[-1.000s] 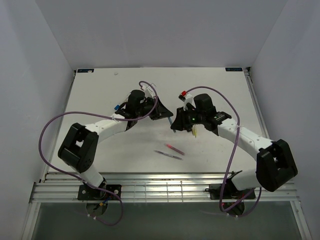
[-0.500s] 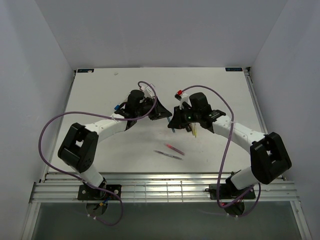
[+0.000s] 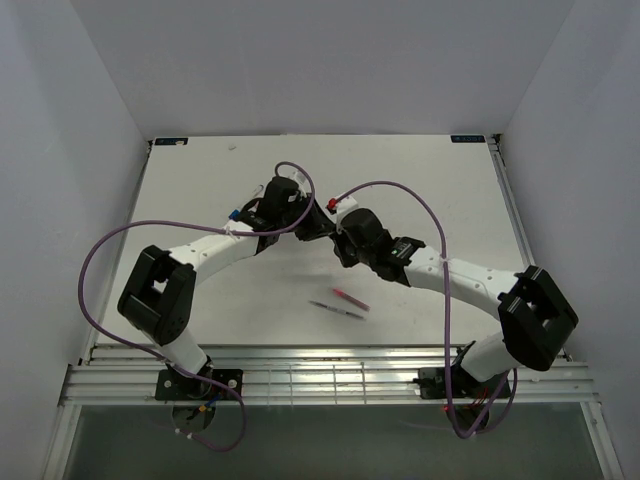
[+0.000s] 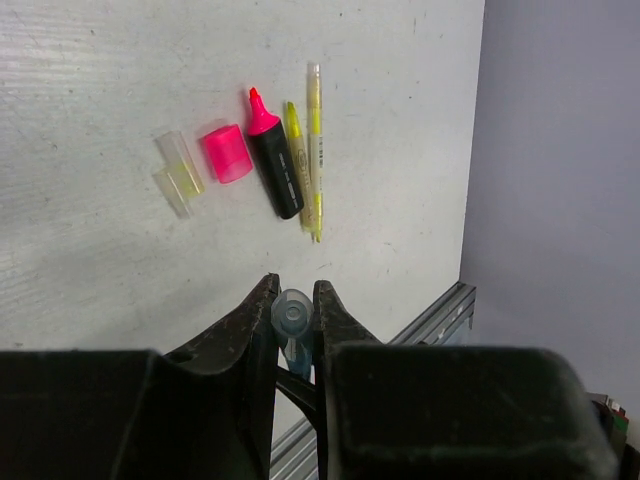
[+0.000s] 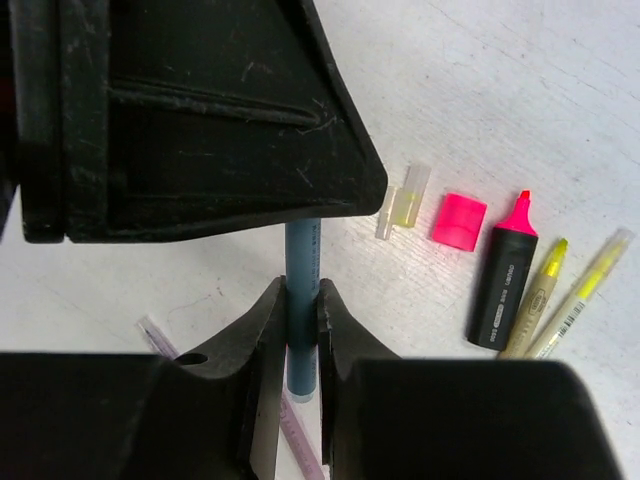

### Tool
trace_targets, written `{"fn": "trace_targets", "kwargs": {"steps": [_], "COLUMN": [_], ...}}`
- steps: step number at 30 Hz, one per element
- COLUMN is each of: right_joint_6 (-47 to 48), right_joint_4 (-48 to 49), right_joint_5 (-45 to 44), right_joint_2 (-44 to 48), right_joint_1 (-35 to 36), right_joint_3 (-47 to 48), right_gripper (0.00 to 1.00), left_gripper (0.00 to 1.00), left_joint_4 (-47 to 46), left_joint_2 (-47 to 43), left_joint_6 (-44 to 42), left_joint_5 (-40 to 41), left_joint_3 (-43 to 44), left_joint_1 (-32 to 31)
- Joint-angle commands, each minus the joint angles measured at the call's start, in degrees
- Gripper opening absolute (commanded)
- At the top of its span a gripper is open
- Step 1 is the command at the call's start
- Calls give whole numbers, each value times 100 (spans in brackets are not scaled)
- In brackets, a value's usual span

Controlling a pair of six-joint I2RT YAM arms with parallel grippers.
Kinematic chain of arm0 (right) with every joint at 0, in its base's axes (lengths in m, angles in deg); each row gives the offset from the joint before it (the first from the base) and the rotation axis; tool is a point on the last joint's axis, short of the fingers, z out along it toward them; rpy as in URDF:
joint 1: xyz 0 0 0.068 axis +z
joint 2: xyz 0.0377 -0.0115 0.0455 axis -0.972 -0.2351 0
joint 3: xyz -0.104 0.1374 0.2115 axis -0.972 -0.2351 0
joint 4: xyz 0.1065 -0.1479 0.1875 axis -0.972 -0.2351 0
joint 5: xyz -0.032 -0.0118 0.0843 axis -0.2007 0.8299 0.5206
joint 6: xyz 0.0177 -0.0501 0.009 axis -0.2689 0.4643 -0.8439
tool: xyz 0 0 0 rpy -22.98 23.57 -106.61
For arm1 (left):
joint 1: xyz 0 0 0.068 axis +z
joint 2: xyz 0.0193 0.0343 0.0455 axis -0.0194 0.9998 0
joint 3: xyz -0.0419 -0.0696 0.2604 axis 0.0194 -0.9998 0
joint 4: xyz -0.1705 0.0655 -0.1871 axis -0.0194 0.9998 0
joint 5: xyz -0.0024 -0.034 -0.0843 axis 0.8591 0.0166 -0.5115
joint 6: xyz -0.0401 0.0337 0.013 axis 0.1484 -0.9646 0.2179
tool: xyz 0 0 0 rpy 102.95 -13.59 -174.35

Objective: Open the pen caps

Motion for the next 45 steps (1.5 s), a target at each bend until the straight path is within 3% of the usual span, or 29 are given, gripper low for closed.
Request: {"fn": "trace_targets", "kwargs": {"steps": [1, 3, 9, 15, 17, 22, 24, 30, 37, 45], "right_joint_6": [203, 63, -78, -141, -105, -324, -369, -430, -448, -351], "right_joint_4": [-246, 97, 731, 899, 829, 601, 189, -797, -815, -745], "right_joint_5": [294, 1940, 4407, 5026, 4862, 3457, 2598, 1452, 1529, 2065], "right_joint_2": [146, 279, 561, 702, 719, 1070, 1062, 597, 218, -335], "right_joint_1": [-344, -705, -1655, -2069, -2069, -2253, -2315, -2806, -3544, -3677], "right_joint_3": [-250, -487, -919, -1139, -1174, -1280, -1166, -647, -673, -523], "right_gripper": [8, 8, 8, 8, 8, 8, 8, 8, 8, 13], "left_gripper": [0, 0, 0, 0, 0, 0, 0, 0, 0, 1], "left_joint_4": [-497, -1508, -2616, -2802, -2855, -2319, -2249, -2152, -2134, -2134], "left_joint_2": [-494, -688, -1216, -1216, -1173, -743, -593, 119, 725, 1183], "left_joint_6": [-19, -2, -178, -152, 110, 270, 209, 103, 7, -29], "left_joint_5": [420, 113, -609, -1005, -997, -1084, -1137, -1190, -1120, -1023], "left_joint_3": [3, -533, -1262, -1352, -1414, -1194, -1211, -1220, -1019, -763], "left_joint_1": [230, 300, 695, 880, 933, 924, 854, 538, 204, 151]}}
